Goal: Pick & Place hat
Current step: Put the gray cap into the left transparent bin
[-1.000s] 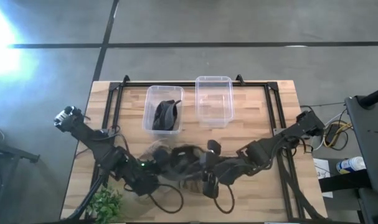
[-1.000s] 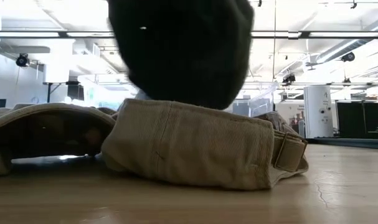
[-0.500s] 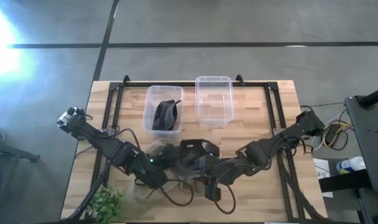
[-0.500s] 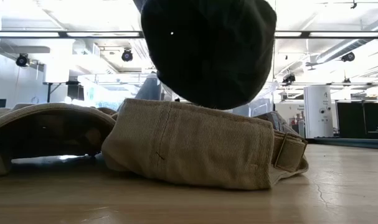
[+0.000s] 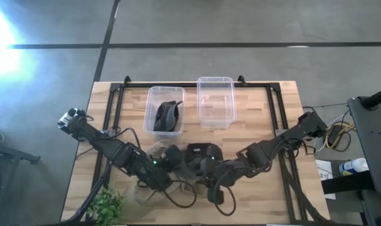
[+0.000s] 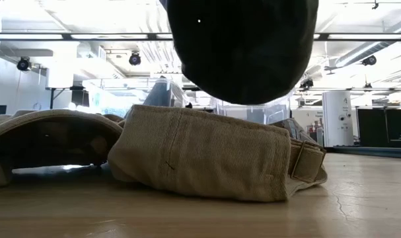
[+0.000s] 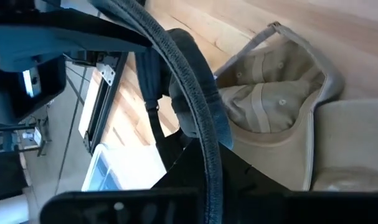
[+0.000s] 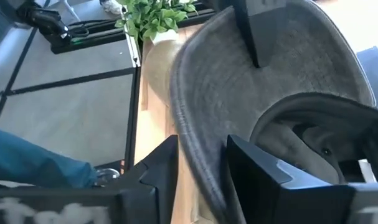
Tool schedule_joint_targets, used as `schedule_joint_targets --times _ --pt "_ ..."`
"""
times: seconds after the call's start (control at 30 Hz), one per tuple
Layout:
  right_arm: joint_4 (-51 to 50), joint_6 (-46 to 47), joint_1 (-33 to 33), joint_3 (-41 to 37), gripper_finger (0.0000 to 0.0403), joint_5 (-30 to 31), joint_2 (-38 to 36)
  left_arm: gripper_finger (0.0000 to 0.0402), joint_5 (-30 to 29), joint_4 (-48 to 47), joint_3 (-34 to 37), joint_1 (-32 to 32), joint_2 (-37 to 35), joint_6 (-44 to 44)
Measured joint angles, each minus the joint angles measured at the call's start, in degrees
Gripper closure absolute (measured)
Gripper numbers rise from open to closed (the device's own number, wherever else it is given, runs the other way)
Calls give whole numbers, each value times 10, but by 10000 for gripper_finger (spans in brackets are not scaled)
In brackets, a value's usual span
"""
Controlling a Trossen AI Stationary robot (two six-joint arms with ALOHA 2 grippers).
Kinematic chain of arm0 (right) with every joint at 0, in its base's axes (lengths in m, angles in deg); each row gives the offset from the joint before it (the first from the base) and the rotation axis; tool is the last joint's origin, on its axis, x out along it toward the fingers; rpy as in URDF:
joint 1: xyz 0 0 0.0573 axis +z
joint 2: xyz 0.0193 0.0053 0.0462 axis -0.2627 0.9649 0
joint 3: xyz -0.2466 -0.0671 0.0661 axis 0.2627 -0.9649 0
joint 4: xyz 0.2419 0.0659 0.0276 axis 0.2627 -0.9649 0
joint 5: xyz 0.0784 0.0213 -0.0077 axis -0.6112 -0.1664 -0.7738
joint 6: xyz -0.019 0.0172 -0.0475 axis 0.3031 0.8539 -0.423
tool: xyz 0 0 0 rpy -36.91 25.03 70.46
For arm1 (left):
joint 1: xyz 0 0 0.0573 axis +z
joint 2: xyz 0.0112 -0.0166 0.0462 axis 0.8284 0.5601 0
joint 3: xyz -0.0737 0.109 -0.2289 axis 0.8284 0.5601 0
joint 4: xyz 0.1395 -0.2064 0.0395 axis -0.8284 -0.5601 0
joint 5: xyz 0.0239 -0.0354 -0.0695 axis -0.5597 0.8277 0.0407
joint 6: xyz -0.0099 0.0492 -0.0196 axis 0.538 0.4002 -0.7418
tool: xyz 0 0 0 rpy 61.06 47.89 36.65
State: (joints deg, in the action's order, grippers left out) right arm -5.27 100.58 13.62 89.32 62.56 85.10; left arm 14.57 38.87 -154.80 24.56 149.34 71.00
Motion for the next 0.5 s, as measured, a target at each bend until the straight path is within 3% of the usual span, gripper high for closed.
schedule_joint_targets --times 0.13,0.23,0.33,0.5 --pt "0 14 -4 0 330 0 0 367 -5 1 -1 0 0 -41" --pt "0 20 -5 0 379 -4 -1 338 -54 3 1 -2 0 -81" --pt "1 32 -5 0 386 1 -2 305 -122 0 2 -10 0 -147" --pt "1 37 -2 1 388 33 -2 252 -164 -25 -19 -29 -8 -361"
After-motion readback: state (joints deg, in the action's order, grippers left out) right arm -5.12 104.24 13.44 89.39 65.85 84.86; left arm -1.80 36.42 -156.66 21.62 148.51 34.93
